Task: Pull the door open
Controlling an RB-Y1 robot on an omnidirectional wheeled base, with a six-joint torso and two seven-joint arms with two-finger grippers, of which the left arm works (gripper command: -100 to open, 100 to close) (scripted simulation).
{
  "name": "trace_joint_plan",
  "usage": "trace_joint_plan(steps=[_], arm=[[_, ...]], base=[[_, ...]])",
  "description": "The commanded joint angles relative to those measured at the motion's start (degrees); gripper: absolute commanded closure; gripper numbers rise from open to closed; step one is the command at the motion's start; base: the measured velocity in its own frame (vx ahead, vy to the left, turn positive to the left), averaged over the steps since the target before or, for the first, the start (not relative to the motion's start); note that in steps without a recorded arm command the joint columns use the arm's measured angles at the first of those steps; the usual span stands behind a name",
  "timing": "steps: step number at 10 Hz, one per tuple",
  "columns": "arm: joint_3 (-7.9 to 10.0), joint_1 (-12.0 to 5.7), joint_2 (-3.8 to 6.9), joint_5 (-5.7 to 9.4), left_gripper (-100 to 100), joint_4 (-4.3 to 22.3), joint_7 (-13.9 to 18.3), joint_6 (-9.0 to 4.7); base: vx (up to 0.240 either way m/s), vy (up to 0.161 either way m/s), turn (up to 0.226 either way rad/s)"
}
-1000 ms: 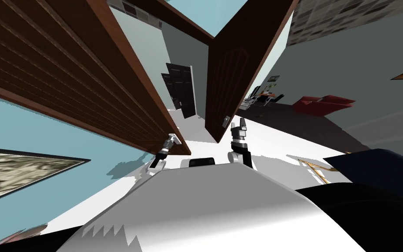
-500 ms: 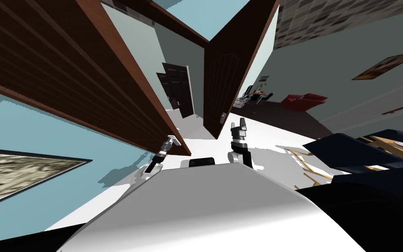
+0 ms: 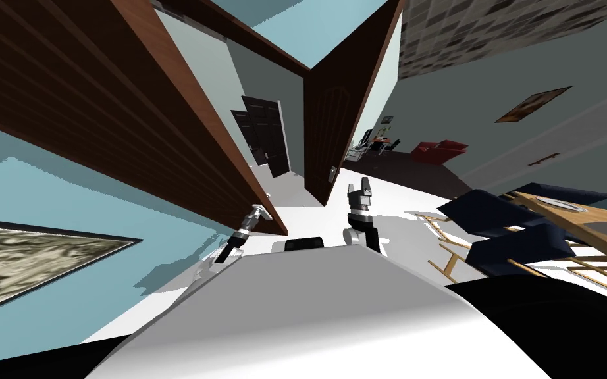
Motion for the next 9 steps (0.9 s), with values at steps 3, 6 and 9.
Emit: trace_joint_plan(steps=[3,6,9], arm=[[-0.76,0.57,1.53,-0.13,100,0.81,1.13,-2.4],[-1.23,0.94,2.78,-0.18,100,1.39,2.02,-4.19],[-1.61,1.21,3.28,-0.26,100,1.53,2.36,-4.84]], base=[[-0.16,0.08,-0.117],[-0.188,0.11,-0.126],[-0.133,0.069,-0.082]])
